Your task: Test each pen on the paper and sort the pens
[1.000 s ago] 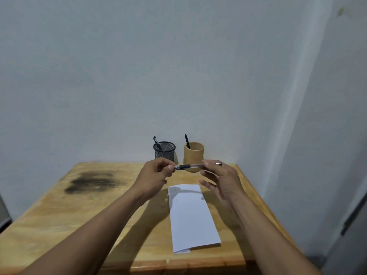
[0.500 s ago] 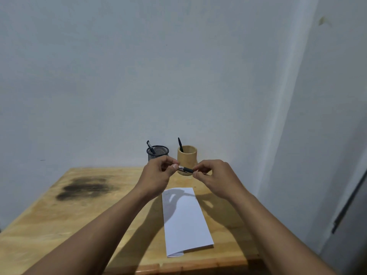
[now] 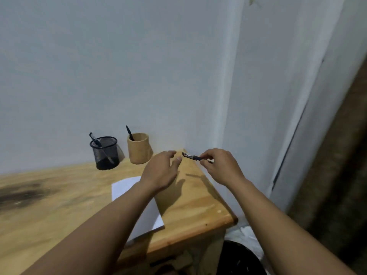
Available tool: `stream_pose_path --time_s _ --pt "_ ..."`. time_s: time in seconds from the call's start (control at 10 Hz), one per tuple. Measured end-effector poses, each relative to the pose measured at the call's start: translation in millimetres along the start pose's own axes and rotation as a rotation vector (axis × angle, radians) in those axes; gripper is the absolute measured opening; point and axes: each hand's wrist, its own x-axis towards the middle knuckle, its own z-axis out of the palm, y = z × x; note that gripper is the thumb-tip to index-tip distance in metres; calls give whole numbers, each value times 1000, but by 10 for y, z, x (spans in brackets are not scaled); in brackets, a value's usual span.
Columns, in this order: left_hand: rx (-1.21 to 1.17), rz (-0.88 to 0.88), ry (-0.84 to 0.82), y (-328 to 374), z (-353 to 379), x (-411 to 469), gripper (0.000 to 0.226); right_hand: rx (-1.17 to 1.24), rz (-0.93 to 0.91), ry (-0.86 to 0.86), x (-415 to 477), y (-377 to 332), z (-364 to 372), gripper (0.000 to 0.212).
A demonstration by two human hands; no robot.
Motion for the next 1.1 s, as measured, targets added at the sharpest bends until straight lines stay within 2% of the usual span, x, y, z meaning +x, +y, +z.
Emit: stream_pose_path --time_s 0.2,0.3,0.6,0.7,0.9,1.1 --pt "274 170 -327 353 852 -39 63 -127 174 39 -283 897 -100 21" --pt "405 143 -451 366 1141 -73 71 -213 225 12 -433 1331 17 22" --pt "514 112 -458 291 1226 -46 89 -279 390 -122 -843 2351 815 25" --pt "594 85 -426 263 1272 -27 86 -259 458 -176 -995 2647 1141 26" --pt "562 73 -413 200 1313 21 92 -124 637 -244 -1305 3092 1751 27" --pt "639 138 -392 62 1366 108 92 -210 651 -242 -1417 3429 2055 24"
